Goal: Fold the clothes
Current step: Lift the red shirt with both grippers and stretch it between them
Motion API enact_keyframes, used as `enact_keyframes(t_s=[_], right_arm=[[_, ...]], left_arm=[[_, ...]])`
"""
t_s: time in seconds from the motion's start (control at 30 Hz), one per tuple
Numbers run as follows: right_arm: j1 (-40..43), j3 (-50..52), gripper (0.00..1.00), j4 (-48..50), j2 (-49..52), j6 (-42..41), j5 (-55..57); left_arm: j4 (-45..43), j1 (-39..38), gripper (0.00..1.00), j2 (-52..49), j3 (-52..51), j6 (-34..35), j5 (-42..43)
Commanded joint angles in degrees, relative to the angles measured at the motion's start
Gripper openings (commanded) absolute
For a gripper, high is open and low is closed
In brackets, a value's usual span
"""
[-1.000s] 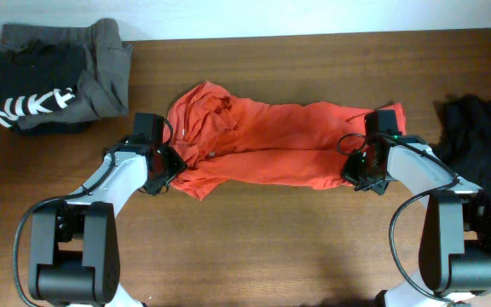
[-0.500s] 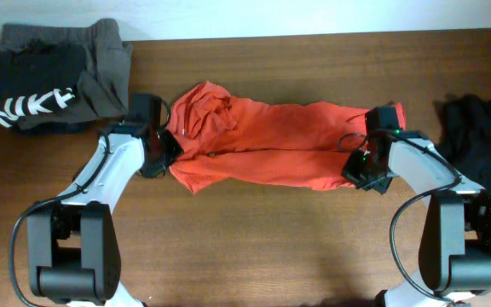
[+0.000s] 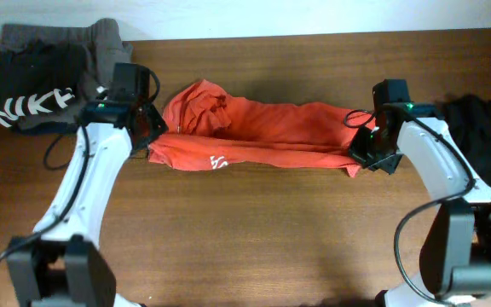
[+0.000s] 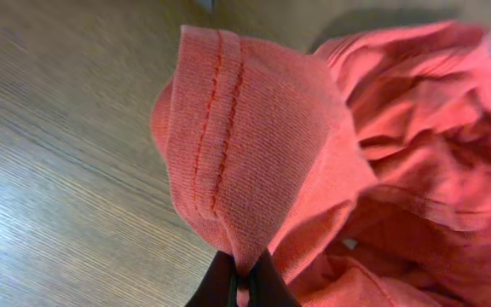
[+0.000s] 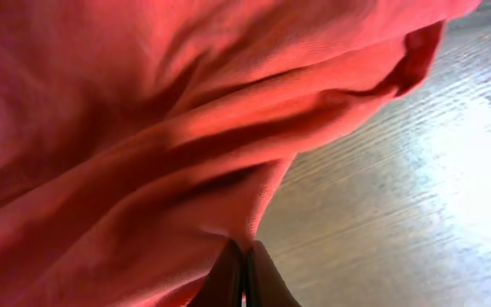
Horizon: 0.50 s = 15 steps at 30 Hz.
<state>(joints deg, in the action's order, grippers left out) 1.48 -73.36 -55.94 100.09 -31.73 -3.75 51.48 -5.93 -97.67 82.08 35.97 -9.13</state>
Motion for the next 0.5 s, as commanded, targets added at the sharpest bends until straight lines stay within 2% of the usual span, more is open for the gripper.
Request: enact_keyframes(t_s=[0.0,0.23,0.47], right_arm=[[0.1,-1.6,0.04,-1.3,-6.3,-0.7,1.5],[0.1,-1.6,0.04,-5.7,-15.9,-2.0,3.9],[0.1,-1.6,0.04,-14.7,-23.4,-6.1,11.7]], left_arm=[[0.2,0.3,0.01,7.6,1.3,-0.9,-3.1],[0.3,-3.5,0.01,16.1,1.3,-0.9,-3.1],[2.7,-9.4,0.01,16.8,1.3,-0.9,-3.1]])
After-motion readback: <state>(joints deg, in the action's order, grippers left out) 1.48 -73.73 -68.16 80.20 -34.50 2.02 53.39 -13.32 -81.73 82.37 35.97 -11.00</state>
